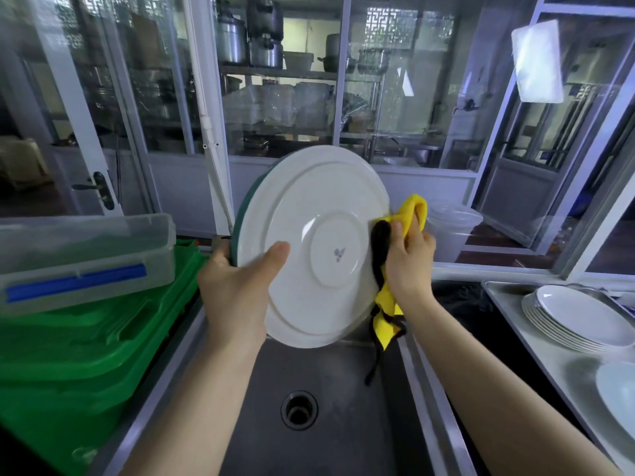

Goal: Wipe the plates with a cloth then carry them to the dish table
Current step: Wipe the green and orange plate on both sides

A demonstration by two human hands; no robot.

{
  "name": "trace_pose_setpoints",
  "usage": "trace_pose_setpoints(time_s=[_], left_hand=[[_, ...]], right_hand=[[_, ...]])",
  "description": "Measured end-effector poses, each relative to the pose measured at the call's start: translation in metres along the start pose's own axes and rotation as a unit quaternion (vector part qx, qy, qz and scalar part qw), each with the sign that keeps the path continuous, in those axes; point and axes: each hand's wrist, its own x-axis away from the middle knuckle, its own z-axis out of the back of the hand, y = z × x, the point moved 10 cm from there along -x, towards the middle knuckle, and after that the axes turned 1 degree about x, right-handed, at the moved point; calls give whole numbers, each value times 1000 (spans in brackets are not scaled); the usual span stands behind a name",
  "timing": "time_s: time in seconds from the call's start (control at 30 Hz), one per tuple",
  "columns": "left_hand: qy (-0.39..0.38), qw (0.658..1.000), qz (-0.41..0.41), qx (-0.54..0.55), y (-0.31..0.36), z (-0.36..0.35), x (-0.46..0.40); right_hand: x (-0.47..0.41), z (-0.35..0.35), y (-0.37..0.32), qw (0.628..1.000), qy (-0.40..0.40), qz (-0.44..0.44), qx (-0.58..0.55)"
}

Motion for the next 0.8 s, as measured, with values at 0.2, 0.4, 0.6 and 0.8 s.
trace_pose_setpoints(time_s=[0.2,0.4,0.6,0.8], left_hand=[[36,998,8,41,-11,1,4],[94,985,63,129,-51,9,8],[113,986,59,103,-78,16,23],[100,995,26,-17,-92,21,45]], right_hand=[[45,-17,39,987,-89,-79,-108],[64,-8,43,986,-58,-70,-137],[69,-2,76,986,-131,-94,-41],[96,16,149,974,-174,-128,66]])
